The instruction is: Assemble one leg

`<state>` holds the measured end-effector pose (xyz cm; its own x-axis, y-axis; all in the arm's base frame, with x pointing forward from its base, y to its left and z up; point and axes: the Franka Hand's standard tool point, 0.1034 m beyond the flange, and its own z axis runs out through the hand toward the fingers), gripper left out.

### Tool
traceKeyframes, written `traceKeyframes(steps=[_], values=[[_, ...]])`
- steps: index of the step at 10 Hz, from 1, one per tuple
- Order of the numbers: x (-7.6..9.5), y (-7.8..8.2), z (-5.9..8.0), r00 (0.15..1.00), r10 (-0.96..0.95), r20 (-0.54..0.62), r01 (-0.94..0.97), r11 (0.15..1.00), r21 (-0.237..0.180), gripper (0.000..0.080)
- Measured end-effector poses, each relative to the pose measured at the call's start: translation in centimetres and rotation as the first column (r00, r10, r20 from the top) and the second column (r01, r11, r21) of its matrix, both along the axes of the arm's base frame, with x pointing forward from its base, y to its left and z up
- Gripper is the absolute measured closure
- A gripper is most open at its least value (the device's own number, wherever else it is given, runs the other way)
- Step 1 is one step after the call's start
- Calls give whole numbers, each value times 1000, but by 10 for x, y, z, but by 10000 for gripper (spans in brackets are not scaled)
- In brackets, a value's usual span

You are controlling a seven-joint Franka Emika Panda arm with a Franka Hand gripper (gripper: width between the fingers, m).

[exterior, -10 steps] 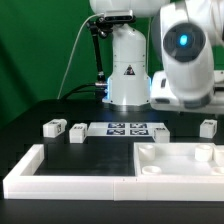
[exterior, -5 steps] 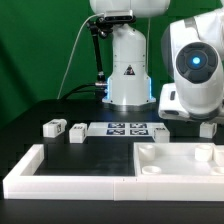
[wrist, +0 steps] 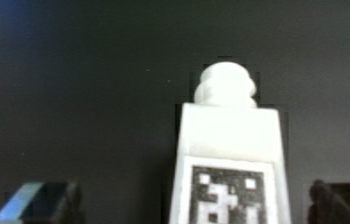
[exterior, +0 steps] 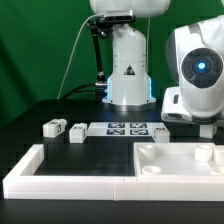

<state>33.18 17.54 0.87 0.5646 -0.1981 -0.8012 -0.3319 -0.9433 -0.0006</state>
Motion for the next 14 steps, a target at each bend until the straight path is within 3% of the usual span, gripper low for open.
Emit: traceKeyframes(steps=[1,2,3,9,11,14], values=[[0,0,0,1000,1,0,-1,1000,1,408],[0,0,0,1000,0,0,0,1000,1,408],[0,0,0,1000,0,0,0,1000,1,512],[1,-2,2,1000,7,2,-7,1000,10,512],[15,-18,34,1000,19,15,-20,998,53,512],[30,-29,69,999,3,44,-5,998,60,512]])
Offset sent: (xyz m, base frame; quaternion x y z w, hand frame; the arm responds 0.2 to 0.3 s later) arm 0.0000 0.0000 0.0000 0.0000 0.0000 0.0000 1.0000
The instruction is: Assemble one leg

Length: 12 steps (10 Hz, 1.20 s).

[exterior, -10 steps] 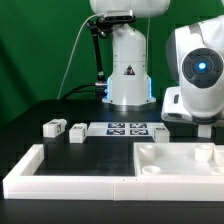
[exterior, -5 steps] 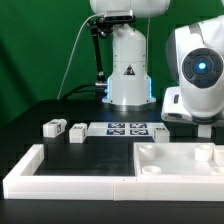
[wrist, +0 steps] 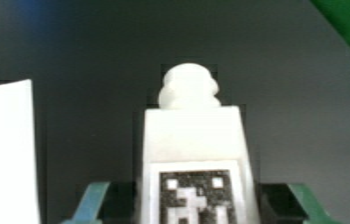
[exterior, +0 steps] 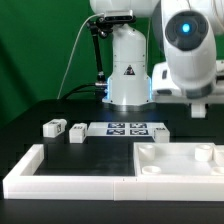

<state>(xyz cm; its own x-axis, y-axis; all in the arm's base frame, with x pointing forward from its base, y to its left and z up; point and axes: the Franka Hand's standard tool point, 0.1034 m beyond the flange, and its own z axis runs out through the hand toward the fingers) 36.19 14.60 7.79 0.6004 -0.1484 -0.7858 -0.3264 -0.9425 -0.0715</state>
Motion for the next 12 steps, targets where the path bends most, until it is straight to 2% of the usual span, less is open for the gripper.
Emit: traceKeyframes(steps=[1,2,3,4,5,7,9,10,11,12], values=[[1,1,-5,1000,-2,13,2,1000,-4,512],[9,3,-9,996,-11,94,13,1000,-23,512],[11,3,-6,976,-9,217,22,998,-54,512],[6,2,-5,965,-2,261,21,997,-69,512],[14,0,-7,940,18,340,14,996,-91,512],[36,-16,5,862,127,491,-56,986,-156,512],[58,-18,24,748,194,635,-74,975,-211,512],[61,-15,29,710,208,673,-68,971,-228,512],[68,-11,29,645,192,740,-35,974,-223,512],[66,-7,29,572,179,801,-2,976,-216,512]])
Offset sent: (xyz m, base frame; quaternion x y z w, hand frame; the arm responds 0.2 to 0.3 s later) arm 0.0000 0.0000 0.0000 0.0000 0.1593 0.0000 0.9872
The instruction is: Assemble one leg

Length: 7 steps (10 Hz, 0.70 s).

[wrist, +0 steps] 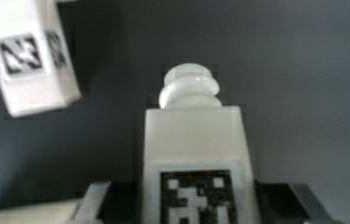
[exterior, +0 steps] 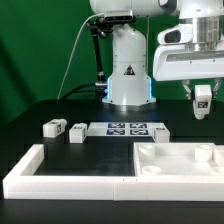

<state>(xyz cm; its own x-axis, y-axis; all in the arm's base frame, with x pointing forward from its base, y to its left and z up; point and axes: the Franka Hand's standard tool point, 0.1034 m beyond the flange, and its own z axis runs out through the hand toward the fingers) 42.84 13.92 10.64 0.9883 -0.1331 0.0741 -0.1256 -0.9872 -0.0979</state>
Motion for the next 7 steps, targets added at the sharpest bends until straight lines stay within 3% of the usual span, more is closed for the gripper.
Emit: traceKeyframes(steps=[2,4,7], values=[[-4,6,-1,994,36,99,-37,999,8,512],[22,-6,6,988,129,91,-128,992,-17,512],[45,-8,14,972,203,116,-201,979,-29,512]])
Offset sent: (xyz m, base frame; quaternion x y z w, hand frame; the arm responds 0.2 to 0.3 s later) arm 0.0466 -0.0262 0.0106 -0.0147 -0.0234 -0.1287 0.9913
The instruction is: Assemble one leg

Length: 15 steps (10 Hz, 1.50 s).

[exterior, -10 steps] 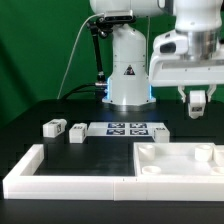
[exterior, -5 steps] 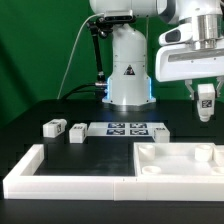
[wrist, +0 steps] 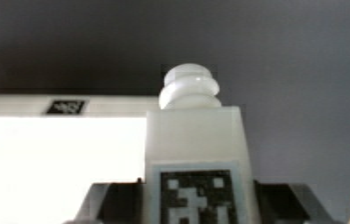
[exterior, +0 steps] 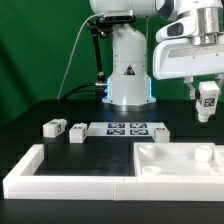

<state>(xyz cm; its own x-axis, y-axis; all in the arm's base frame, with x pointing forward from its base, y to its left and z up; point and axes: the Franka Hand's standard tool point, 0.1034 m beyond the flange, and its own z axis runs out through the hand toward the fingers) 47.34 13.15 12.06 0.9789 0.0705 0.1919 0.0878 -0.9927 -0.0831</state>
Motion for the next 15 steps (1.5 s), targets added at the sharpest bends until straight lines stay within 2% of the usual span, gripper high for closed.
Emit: traceKeyframes(steps=[4,6,8,11,13,15], values=[[0,0,-2,1000,20,-1,-20,1000,-4,512],[32,-6,-5,996,83,13,-83,996,-10,512],[63,-4,-2,994,97,45,-96,995,-6,512],[97,-3,-4,989,116,87,-116,993,-4,511],[98,-5,-5,985,146,93,-146,989,-13,511],[103,-6,-3,974,142,176,-141,990,-18,511]])
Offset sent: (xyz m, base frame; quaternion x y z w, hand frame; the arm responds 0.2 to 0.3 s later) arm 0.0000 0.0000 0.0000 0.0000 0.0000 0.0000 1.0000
